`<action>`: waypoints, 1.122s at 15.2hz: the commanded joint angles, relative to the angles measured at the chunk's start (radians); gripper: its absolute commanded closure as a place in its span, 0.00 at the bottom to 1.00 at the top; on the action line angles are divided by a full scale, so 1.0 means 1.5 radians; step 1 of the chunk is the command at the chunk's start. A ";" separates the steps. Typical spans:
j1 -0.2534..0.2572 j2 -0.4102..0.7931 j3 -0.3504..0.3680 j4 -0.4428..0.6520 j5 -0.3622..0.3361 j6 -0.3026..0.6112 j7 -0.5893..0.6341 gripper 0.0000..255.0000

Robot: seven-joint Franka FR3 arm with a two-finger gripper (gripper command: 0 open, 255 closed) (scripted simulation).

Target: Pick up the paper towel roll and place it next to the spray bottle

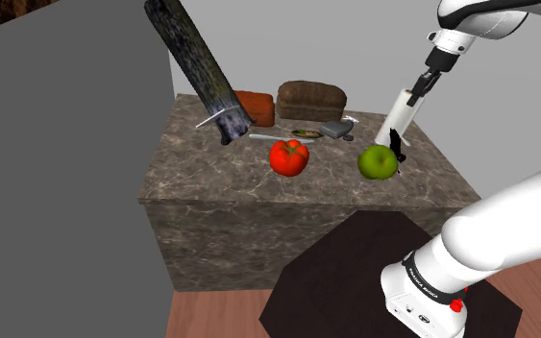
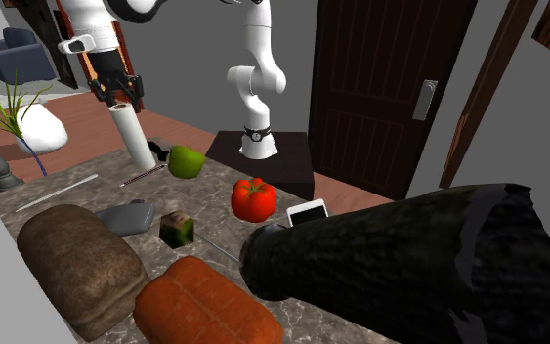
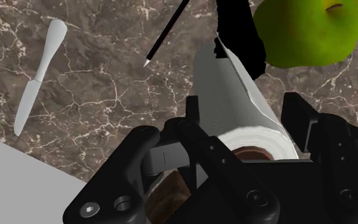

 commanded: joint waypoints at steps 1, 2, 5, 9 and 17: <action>0.001 0.006 -0.001 -0.014 0.003 0.020 -0.001 1.00; 0.000 0.008 -0.001 -0.021 0.004 0.029 -0.002 1.00; 0.000 0.016 -0.003 -0.041 0.007 0.055 -0.006 1.00; 0.000 0.031 -0.007 -0.069 0.014 0.097 -0.013 1.00; 0.000 0.031 -0.006 -0.069 0.014 0.097 -0.013 1.00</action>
